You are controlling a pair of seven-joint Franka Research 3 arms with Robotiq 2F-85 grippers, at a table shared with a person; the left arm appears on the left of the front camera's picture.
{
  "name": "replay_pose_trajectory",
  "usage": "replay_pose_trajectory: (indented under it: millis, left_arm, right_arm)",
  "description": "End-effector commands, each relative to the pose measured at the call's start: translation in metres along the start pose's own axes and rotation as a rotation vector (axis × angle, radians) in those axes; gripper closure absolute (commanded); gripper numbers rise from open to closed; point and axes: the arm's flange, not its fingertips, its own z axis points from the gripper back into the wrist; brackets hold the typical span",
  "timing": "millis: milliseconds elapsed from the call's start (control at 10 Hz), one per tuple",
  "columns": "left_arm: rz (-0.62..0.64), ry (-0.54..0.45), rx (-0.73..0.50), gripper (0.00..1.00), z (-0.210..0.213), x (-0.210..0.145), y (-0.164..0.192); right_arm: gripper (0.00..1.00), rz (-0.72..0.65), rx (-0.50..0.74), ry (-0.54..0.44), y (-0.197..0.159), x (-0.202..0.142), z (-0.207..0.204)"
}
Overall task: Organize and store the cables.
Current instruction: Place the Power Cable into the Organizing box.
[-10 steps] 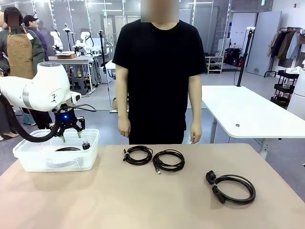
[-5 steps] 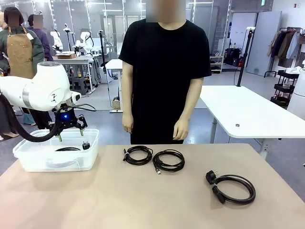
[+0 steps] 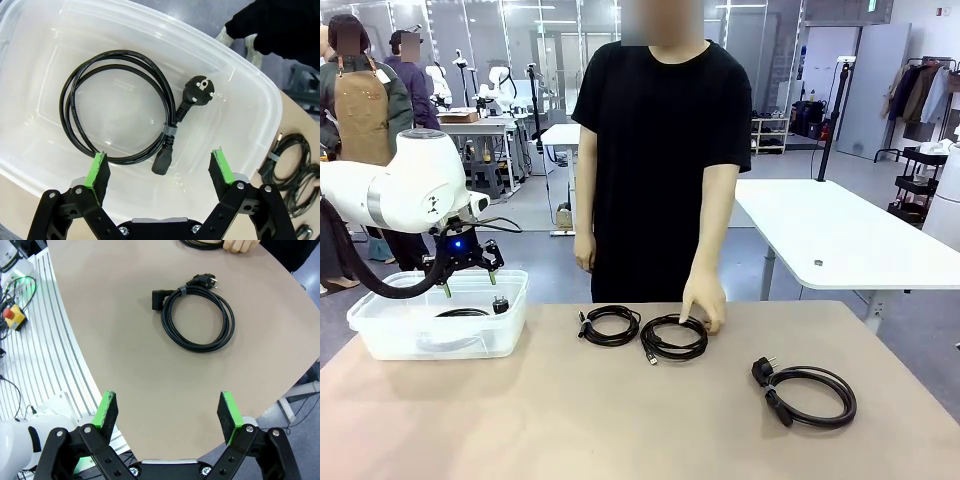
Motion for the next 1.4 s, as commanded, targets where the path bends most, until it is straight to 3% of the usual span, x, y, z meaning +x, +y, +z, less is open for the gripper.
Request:
replay_pose_trajectory:
  millis: [0, 1200, 1300]
  left_arm:
    - [-0.005, -0.006, 0.010, 0.00, 0.000, 0.000, 0.000]
    - [0.000, 0.000, 0.000, 0.00, 0.000, 0.000, 0.000]
    - [-0.145, -0.051, -0.020, 0.00, 0.026, -0.020, -0.002]
  right_arm:
    - [0.00, 0.007, 0.004, -0.012, 0.001, 0.000, 0.002]
    - [0.00, 0.007, 0.004, -0.012, 0.001, 0.000, 0.002]
    - [0.00, 0.007, 0.004, -0.012, 0.001, 0.000, 0.002]
